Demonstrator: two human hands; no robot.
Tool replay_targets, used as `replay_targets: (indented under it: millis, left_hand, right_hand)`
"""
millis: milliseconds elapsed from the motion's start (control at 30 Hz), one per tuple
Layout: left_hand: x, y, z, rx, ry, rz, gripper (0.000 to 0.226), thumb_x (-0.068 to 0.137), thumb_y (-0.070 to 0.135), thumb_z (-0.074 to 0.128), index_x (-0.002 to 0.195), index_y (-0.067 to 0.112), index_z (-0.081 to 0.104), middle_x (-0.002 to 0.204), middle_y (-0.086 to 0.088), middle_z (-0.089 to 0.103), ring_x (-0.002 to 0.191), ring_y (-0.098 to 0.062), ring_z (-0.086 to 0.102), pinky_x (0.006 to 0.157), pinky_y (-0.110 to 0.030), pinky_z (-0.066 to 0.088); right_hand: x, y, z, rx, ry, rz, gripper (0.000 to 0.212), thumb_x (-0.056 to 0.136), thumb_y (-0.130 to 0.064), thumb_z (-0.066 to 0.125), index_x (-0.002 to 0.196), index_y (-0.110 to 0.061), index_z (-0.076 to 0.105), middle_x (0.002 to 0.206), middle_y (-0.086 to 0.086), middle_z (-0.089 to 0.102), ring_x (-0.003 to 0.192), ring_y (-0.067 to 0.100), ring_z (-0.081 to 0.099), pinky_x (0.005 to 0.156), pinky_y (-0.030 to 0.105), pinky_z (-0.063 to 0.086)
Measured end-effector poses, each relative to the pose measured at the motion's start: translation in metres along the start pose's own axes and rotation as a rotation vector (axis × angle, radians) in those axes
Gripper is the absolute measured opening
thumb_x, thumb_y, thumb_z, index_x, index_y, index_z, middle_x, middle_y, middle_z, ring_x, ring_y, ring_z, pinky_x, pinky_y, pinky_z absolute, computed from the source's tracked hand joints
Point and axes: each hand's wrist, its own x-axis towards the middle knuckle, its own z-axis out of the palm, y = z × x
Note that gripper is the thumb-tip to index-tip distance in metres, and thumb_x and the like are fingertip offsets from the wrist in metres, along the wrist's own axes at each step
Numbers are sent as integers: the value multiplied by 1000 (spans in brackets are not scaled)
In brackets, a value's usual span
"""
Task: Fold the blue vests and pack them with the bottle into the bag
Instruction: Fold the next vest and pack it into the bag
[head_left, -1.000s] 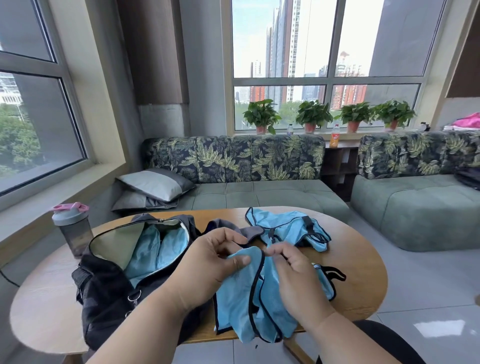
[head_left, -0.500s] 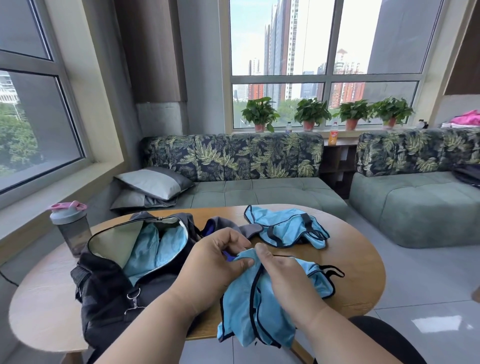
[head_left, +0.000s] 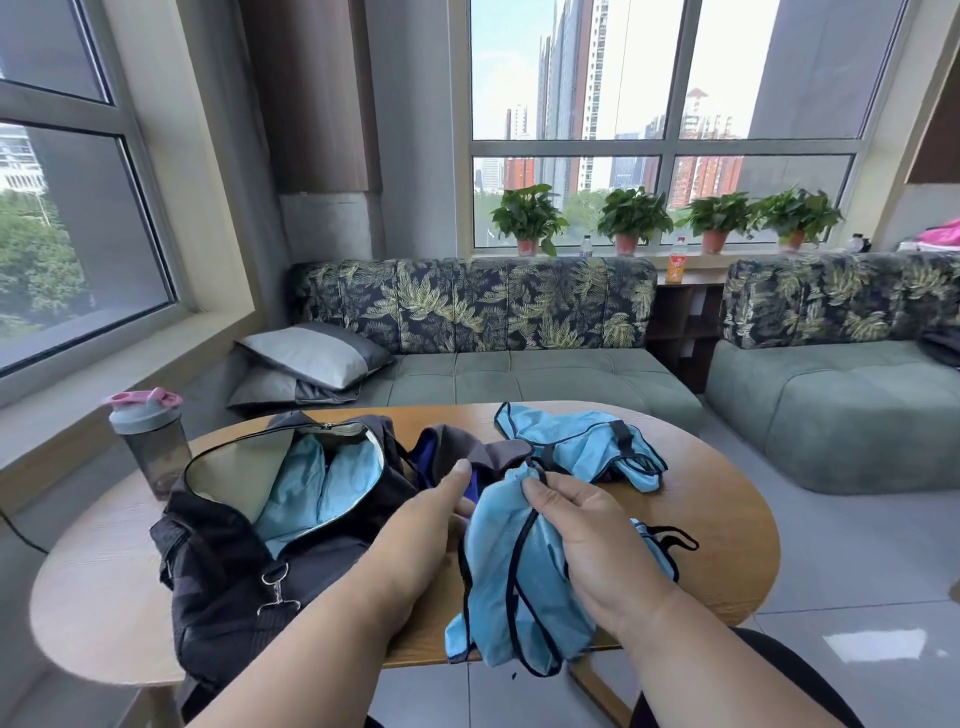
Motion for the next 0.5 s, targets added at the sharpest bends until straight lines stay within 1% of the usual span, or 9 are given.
replay_targets:
  millis: [33,100,167,233,267,333,400,467,500]
  left_hand:
    - [0,-1,1,-47,-64,-75,78,89,82,51,90,10,81,98,-12,80,88,-29,71,96,-44,52]
    - [0,2,3,-127,-118,-116,75,91,80,50,86,12,82,93,-10,78,84,-24,66,89,-39,48]
    - [0,5,4,-180,-143,-128,69,90,78,54,101,14,79,97,-10,79,86,-21,68,83,-33,49]
    - [-2,10,4,-174,-165,-161,67,92,74,54,121,16,70,103,-14,80,88,-22,71,77,-30,49]
    - [-3,13,5,-148,-178,-185,67,94,74,52,127,17,65,103,-15,80,88,-22,72,74,-30,48]
    - [-7,15,8,-88,-198,-215,67,97,74,44,130,18,61,102,-17,80,89,-23,74,72,-30,47]
    - [-9,13,12,-85,-191,-206,68,99,74,40,128,18,64,104,-19,79,90,-25,74,75,-31,48]
    - [-7,11,15,-166,-169,-172,68,99,72,46,127,14,69,108,-23,78,90,-28,73,84,-35,50]
    - [-5,10,17,-231,-149,-145,68,98,68,51,126,10,72,109,-24,77,89,-28,72,87,-37,52]
  right_hand:
    - [0,0,0,-19,-9,-13,28,95,-34,74,112,-12,79,116,22,76,115,44,70,109,65,48]
    - [1,1,-1,-78,-21,-35,30,94,-38,73,111,-14,79,114,22,75,117,49,66,108,68,46]
    - [1,2,-3,-98,-19,-46,24,98,-33,70,111,-16,79,113,21,76,116,49,66,107,68,47]
    - [1,3,-4,-111,-16,-56,18,103,-25,65,112,-19,80,113,16,78,115,44,69,107,65,49]
    - [2,3,-5,-122,-9,-72,18,103,-25,66,112,-20,80,113,14,78,116,42,69,108,65,49]
    - [3,4,-4,-135,1,-102,21,97,-31,70,113,-22,80,113,12,78,116,41,69,107,65,49]
    - [5,4,-2,-145,9,-123,24,95,-32,69,115,-23,79,114,10,78,116,36,70,108,63,49]
    - [7,4,-2,-149,22,-138,20,101,-21,67,116,-25,79,117,6,78,117,30,71,109,60,50]
    - [7,4,-2,-154,21,-140,23,102,-16,65,118,-26,78,118,4,78,118,27,71,110,59,49]
